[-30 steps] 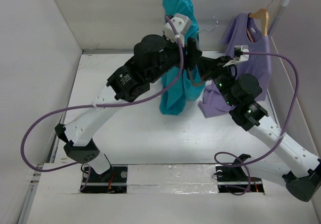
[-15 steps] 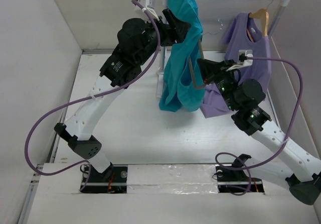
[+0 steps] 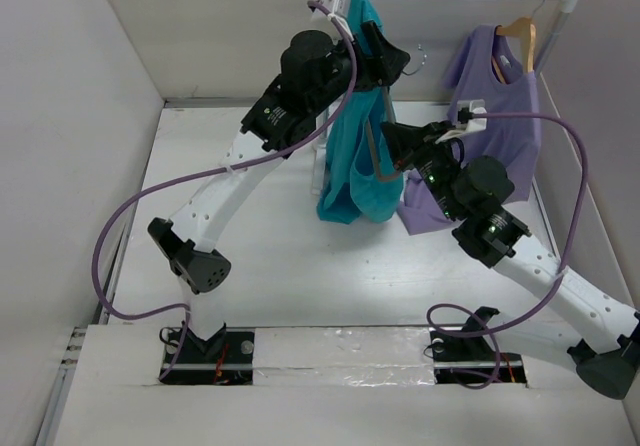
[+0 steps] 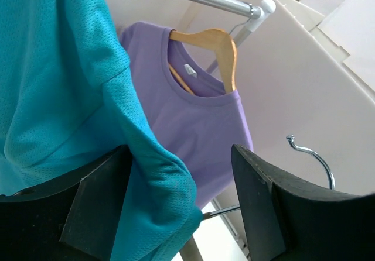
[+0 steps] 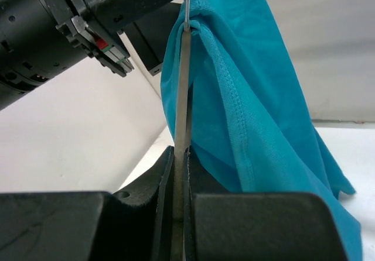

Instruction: Place the t-shirt on the hanger

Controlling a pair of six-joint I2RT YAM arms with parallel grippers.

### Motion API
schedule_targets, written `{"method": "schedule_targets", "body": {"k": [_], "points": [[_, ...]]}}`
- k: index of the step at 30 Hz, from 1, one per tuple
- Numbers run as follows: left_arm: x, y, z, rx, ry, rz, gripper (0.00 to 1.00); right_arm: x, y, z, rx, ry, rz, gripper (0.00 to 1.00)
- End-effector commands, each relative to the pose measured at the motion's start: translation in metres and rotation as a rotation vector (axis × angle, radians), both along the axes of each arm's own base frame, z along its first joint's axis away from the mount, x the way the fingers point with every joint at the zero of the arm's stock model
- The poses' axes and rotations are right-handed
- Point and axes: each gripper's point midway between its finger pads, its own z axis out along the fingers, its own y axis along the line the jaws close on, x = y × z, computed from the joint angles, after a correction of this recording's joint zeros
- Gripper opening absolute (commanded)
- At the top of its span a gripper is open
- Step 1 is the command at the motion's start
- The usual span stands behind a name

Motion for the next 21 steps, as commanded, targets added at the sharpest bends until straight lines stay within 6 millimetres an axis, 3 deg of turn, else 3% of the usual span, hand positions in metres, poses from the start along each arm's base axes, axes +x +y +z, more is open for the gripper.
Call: {"method": "schedule_targets", "body": {"k": [1,4,7,11,17,20,21], "points": [[-0.017,0.009,0.033,-0.065,-0.043,-0.013,0.65,-0.018,-0.008,0.067,0.102,-0.156,0.005,0.00],[-0.016,0.008,0.032,-0.085,-0.043,-0.011,0.58,-0.018,-0.001,0.072,0.090,-0.167,0.020,0.00],[-0.023,0.003,0.039,-0.110,-0.069,-0.054,0.24,-0.017,0.006,0.071,0.077,-0.159,0.046,0.00],[-0.029,0.005,0.040,-0.108,-0.089,-0.056,0.00,-0.020,0.007,0.067,0.084,-0.145,0.063,0.00],[-0.037,0.019,0.048,-0.124,-0.105,-0.032,0.00,-0.027,0.010,0.053,0.099,-0.094,0.100,0.00],[-0.043,0.030,0.055,-0.151,-0.112,-0.032,0.00,-0.031,0.016,0.033,0.053,-0.043,0.139,0.20],[-0.040,0.037,0.057,-0.159,-0.111,-0.022,0.00,-0.033,0.012,0.025,0.041,-0.018,0.140,0.39]]}}
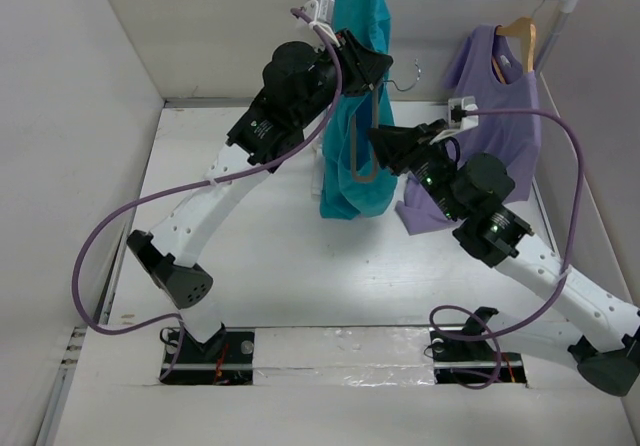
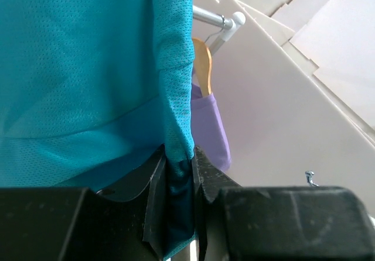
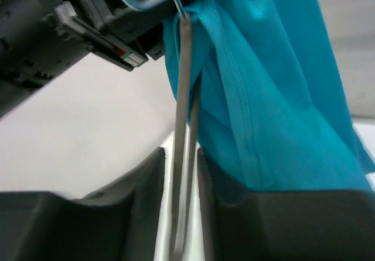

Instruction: Place the t-shirt on the hanger

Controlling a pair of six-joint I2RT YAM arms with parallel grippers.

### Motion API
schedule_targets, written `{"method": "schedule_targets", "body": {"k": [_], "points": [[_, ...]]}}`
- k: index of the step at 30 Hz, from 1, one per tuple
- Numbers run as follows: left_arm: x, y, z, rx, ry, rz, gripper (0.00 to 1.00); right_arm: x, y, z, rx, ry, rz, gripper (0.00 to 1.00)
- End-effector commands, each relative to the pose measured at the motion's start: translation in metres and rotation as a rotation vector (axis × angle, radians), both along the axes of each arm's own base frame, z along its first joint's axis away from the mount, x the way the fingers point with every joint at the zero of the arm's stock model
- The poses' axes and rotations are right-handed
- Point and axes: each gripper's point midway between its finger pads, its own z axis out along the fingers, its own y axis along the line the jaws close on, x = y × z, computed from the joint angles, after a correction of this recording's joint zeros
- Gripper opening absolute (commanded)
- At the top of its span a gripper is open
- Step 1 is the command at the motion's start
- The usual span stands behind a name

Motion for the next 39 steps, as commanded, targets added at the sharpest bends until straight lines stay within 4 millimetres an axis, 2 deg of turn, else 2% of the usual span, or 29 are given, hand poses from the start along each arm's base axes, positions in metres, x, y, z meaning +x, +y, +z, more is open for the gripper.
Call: {"method": "schedule_targets", "body": {"k": [1,3,4,7,8,10,11,13,14,18,21,23,24,25,27,28,31,35,37,39], "points": [[-0.021,0.031,0.046,-0.080,-0.094,-0.011,0.00,-0.022,-0.007,0.010,0.027,-0.022,0.062,0.47],[-0.018,0.037,0.046,-0.112,-0.074,-0.014,0.00,-0.026,-0.011,-0.002,0.013,0.009,0.061,0.60],[-0.021,0.042,0.051,-0.127,-0.078,-0.023,0.00,-0.028,-0.018,-0.012,0.002,0.028,0.049,0.63],[-0.022,0.043,0.052,-0.154,-0.058,-0.036,0.00,-0.035,-0.034,-0.021,0.018,0.052,0.023,0.66],[-0.022,0.043,0.053,-0.164,-0.050,-0.040,0.00,-0.032,-0.038,-0.036,0.000,0.074,0.002,0.44],[-0.024,0.043,0.059,-0.188,-0.061,-0.047,0.00,-0.030,-0.041,-0.056,-0.019,0.116,-0.019,0.11],[-0.024,0.042,0.061,-0.199,-0.061,-0.051,0.00,-0.025,-0.039,-0.078,-0.040,0.153,-0.028,0.00],[-0.023,0.042,0.060,-0.215,-0.051,-0.049,0.00,-0.024,-0.028,-0.098,-0.088,0.200,0.004,0.00],[-0.022,0.042,0.058,-0.222,-0.043,-0.046,0.00,-0.024,-0.015,-0.111,-0.120,0.226,0.045,0.00],[-0.021,0.043,0.054,-0.261,-0.030,-0.042,0.00,-0.018,0.013,-0.125,-0.137,0.240,0.105,0.00],[-0.023,0.045,0.055,-0.291,-0.036,-0.046,0.00,-0.011,0.023,-0.128,-0.131,0.233,0.119,0.00],[-0.026,0.048,0.057,-0.321,-0.037,-0.044,0.00,-0.004,0.030,-0.124,-0.118,0.214,0.121,0.13],[-0.026,0.049,0.057,-0.330,-0.036,-0.042,0.00,-0.001,0.033,-0.117,-0.101,0.186,0.122,0.29],[-0.028,0.051,0.059,-0.341,-0.039,-0.043,0.00,0.002,0.036,-0.124,-0.108,0.192,0.120,0.36],[-0.031,0.052,0.062,-0.356,-0.037,-0.054,0.00,0.006,0.038,-0.125,-0.103,0.171,0.112,0.49],[-0.035,0.053,0.066,-0.365,-0.043,-0.066,0.00,0.007,0.039,-0.127,-0.106,0.170,0.115,0.51],[-0.041,0.056,0.069,-0.385,-0.039,-0.075,0.00,0.003,0.051,-0.128,-0.123,0.147,0.180,0.53],[-0.045,0.059,0.070,-0.390,-0.034,-0.079,0.00,0.009,0.050,-0.134,-0.104,0.163,0.137,0.55],[-0.048,0.061,0.071,-0.389,-0.034,-0.083,0.00,0.013,0.047,-0.135,-0.088,0.159,0.110,0.47],[-0.048,0.061,0.071,-0.384,-0.030,-0.082,0.00,0.016,0.045,-0.131,-0.078,0.152,0.090,0.29]]}}
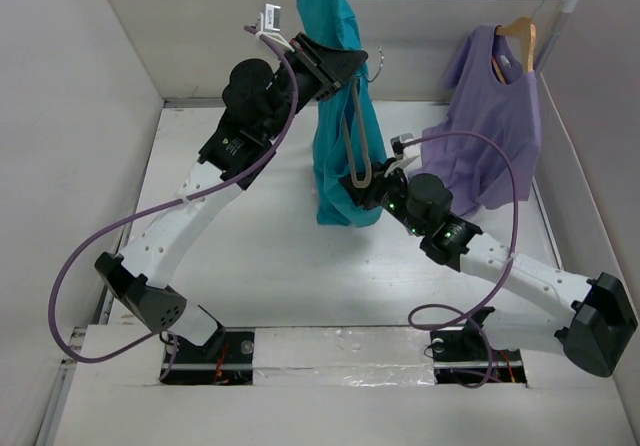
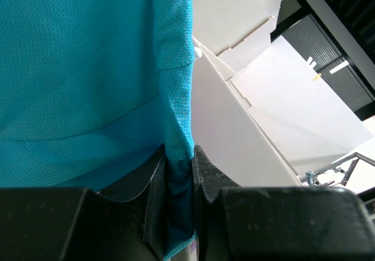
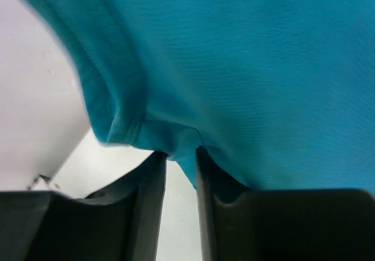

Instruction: Place the t-shirt on the hanger

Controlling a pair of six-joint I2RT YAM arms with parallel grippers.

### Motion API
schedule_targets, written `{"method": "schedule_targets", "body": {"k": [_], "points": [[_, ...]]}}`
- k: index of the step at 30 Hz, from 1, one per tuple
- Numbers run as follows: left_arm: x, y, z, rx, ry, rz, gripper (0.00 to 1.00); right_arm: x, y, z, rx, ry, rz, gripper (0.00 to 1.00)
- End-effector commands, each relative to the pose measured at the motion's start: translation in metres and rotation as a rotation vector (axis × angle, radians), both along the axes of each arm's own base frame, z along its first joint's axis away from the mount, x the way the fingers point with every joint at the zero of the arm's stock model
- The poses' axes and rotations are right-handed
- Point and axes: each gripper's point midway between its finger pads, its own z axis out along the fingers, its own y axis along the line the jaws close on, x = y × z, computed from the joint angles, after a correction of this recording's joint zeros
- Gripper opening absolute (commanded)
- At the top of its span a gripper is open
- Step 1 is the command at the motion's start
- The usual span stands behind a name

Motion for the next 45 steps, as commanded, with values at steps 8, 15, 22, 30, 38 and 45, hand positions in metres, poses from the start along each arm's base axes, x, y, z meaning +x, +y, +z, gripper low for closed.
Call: {"method": "schedule_targets", "body": {"k": [8,15,22,30,38,45], "points": [[-0.027,0.016,0.054,-0.092,-0.115,-0.009,0.00,0.000,0.007,0.051,0.116,-0.132,0.017,0.39],[-0.028,0.016,0.054,-0.094,-0.115,0.003,0.00,-0.003,0.014,0.054,0.144,-0.129,0.052,0.37],[-0.026,0.015,0.053,-0.094,-0.109,0.006,0.00,-0.004,0.023,0.068,0.183,-0.152,0.091,0.23],[-0.019,0.018,0.050,-0.052,-0.118,0.049,0.00,-0.011,0.014,0.075,0.201,-0.149,0.081,0.00],[0.006,0.045,0.057,-0.051,-0.198,0.228,0.00,-0.050,-0.008,0.047,0.099,-0.028,0.151,0.00],[0.027,0.048,0.054,-0.055,-0.281,0.332,0.00,-0.080,-0.033,0.039,0.057,0.043,0.168,0.00]]}}
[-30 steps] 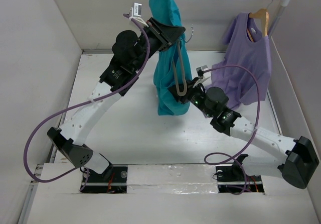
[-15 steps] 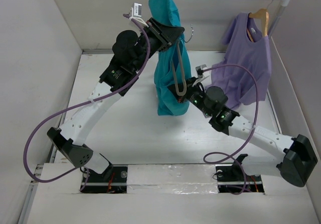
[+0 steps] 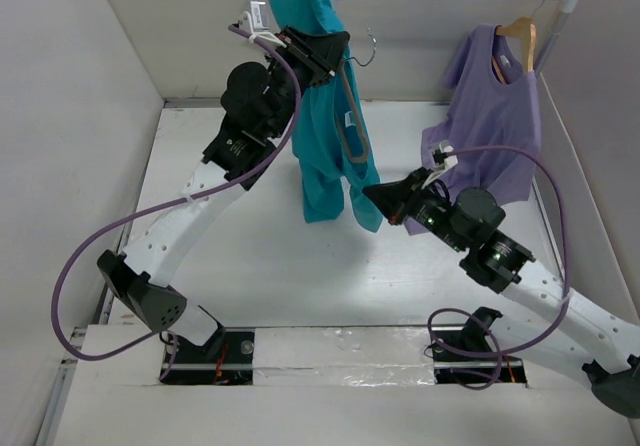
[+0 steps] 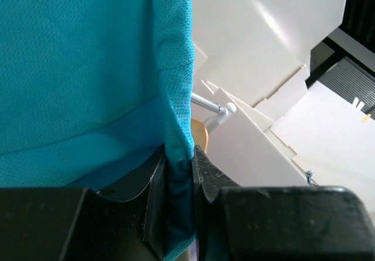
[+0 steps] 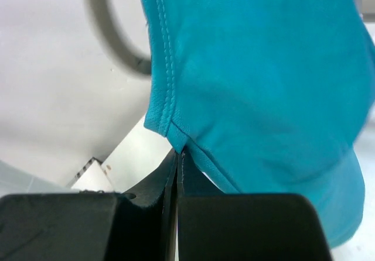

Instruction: Place the t-shirt on the hanger

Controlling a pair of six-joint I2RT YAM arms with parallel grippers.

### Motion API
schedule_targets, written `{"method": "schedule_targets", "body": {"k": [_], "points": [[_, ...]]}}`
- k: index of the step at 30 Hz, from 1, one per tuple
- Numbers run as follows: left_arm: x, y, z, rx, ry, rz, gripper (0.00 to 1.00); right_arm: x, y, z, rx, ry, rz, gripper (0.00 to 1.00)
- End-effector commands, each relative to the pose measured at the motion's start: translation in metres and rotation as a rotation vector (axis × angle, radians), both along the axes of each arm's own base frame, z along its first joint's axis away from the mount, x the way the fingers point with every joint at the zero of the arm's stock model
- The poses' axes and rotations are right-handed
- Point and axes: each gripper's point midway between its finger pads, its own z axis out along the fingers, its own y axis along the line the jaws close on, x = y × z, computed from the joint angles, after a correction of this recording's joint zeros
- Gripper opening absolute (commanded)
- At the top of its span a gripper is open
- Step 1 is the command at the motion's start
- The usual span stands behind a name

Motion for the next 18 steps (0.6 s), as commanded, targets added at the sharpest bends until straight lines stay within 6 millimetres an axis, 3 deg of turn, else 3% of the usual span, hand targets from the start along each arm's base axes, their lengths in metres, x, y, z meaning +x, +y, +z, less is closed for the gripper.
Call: {"method": "schedule_targets", "body": {"k": [1,4,8,12,18], "points": [[0.003,0.015,0.036,-0.073,-0.155,0.079,0.00,-0.016,-0.007,-0.020,-0.089,0.085,0.028,0.00],[0.008,0.010,0.039,-0.072,-0.181,0.081,0.00,-0.020,-0.007,-0.025,-0.150,0.101,0.055,0.00],[0.007,0.006,0.040,-0.058,-0.204,0.068,0.00,-0.027,-0.013,-0.011,-0.149,0.099,0.058,0.00],[0.005,0.002,0.019,-0.016,-0.198,0.051,0.00,-0.030,-0.022,0.014,-0.116,0.090,0.033,0.00],[-0.006,0.000,-0.008,0.006,-0.183,-0.001,0.00,-0.024,-0.031,0.026,-0.136,0.130,-0.021,0.00]]}}
